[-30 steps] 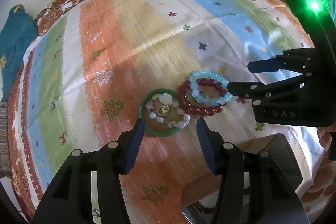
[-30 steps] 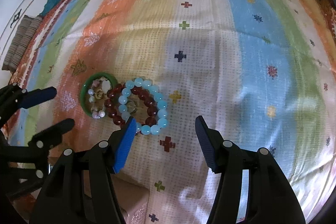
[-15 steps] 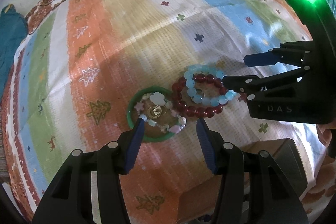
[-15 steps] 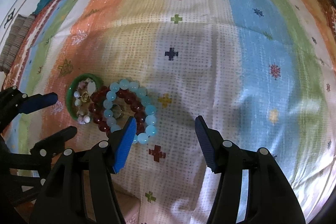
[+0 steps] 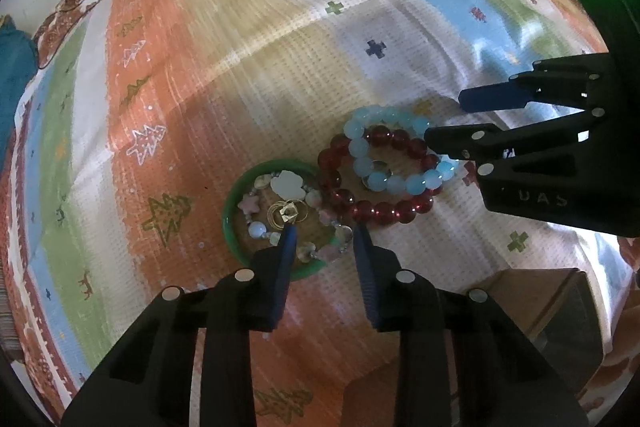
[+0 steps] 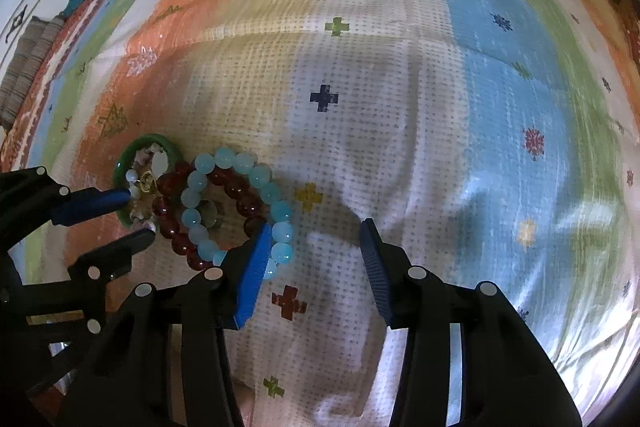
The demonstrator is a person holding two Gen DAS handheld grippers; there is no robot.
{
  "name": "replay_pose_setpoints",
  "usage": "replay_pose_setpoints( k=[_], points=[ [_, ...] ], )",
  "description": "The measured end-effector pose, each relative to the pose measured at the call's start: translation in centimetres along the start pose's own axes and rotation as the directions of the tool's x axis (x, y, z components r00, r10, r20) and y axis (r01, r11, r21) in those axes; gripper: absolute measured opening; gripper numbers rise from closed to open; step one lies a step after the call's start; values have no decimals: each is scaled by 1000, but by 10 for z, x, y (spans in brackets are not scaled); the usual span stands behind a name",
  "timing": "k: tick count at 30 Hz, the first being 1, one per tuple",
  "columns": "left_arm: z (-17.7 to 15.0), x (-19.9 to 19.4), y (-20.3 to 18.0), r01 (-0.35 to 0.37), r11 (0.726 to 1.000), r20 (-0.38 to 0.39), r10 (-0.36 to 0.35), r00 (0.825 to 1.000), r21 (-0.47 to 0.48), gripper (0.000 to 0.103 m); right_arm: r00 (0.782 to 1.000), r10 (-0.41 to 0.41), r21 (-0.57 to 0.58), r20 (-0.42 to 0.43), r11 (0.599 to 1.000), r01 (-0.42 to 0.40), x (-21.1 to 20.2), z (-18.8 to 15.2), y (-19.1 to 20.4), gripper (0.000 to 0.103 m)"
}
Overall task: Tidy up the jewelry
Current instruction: 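Grasp the light blue bead bracelet with the right tool while the left tool grasps the white bead bracelet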
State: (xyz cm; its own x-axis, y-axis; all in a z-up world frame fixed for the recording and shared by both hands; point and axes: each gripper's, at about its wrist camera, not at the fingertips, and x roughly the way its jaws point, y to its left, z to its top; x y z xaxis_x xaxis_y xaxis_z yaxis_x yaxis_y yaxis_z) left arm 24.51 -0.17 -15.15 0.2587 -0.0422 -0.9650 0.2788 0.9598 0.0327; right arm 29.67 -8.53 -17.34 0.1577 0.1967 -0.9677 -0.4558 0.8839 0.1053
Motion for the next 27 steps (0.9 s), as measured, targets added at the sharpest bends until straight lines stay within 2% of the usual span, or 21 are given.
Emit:
replay_pose_setpoints(
  k=[1,3,5,7,12,27],
  points=[
    [0,1,0,4,1000,-1,-4,1000,1,26,1000,-14,-7,1,1000,14,2,1,0,39],
    [-1,2,-1,12,1000,-2,-12,1000,5,12,1000,-30,-11,3,999,30,3,2,1,35],
    [-2,1,0,5,1000,2,-6,1000,7,11,999,-39,-16,5,999,39,2,4,3,28],
    [-3,1,0,12,1000,4,-12,1000,7,11,999,-39,-15,8,999,39,2,6,2,14],
    [-3,-5,6,22,1000,17,-22,1000,-17,11,1000,-21,-6,15,1000,21,-2,9,-3,12],
    [3,-44,12,23,999,102,-18,995,-45,11,994,-40,-37,100,998,44,-41,-1,5,12]
  ],
)
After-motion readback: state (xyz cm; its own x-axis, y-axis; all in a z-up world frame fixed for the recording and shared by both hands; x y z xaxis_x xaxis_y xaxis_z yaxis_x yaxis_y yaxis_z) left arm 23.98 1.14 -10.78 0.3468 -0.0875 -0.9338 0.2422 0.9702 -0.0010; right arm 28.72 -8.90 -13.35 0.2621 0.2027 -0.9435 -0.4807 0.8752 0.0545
